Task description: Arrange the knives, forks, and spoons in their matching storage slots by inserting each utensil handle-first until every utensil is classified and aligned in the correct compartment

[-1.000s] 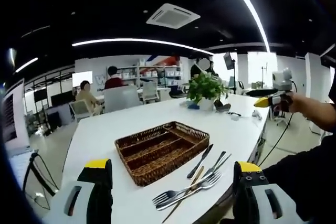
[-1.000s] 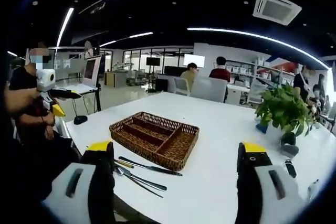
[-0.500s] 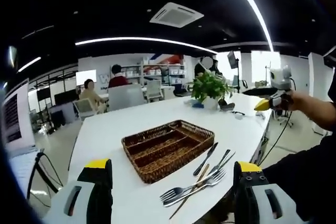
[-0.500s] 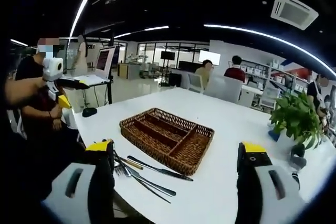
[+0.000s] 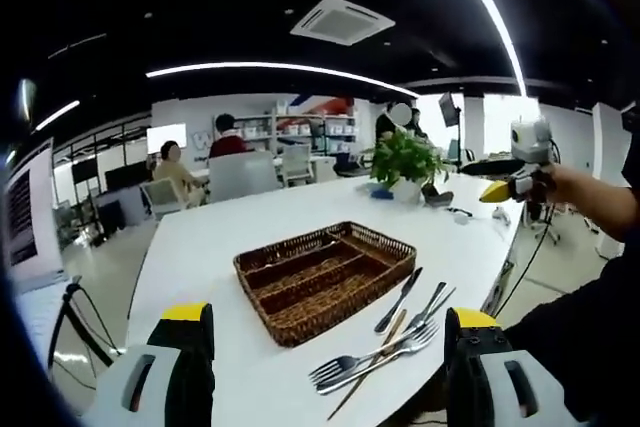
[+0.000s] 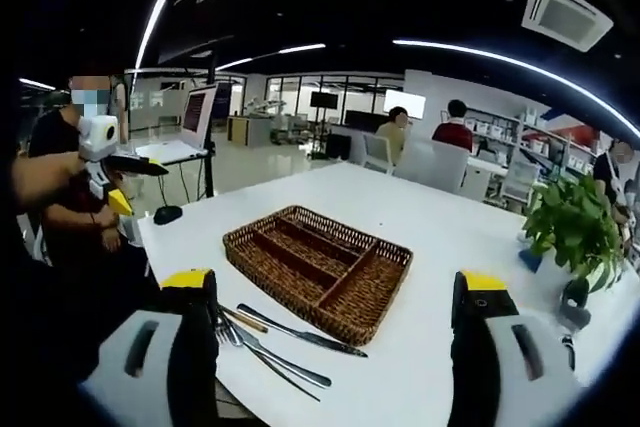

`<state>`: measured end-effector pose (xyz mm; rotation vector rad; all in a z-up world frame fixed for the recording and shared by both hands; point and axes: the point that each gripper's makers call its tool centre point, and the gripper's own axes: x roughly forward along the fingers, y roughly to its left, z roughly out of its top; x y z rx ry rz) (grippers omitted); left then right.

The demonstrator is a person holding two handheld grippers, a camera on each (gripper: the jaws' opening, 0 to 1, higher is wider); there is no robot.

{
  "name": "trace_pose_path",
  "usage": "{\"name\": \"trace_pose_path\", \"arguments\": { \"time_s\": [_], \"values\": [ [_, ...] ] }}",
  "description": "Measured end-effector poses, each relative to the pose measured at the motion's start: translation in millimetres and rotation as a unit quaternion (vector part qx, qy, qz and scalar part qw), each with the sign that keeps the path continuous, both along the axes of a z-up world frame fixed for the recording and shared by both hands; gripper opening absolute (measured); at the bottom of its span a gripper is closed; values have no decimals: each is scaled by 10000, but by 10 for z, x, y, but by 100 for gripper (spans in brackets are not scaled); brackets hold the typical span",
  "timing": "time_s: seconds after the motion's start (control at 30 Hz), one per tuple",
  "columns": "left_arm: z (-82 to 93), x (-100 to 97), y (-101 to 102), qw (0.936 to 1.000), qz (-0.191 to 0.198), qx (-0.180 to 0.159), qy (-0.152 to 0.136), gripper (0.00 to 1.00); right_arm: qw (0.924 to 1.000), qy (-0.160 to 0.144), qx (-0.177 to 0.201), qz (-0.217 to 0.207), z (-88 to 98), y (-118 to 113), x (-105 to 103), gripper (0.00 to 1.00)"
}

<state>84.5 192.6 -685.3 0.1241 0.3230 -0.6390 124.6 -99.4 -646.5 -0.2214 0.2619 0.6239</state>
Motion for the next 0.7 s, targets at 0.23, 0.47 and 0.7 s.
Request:
{"name": "trace_pose_path", "arguments": {
  "time_s": [0.23,0.47,0.7],
  "values": [
    [97,202,-48,9996,-163,122,-175,100,9998,-145,-92,-57,30,-99,63,99],
    [262,289,51,9990,-161,86,-408,100,9992,-189,-69,-341,127,-239,76,99],
    [92,290,-55,9988,-316,134,-348,100,9987,-365,-47,-358,264,-312,32,99]
  ]
}}
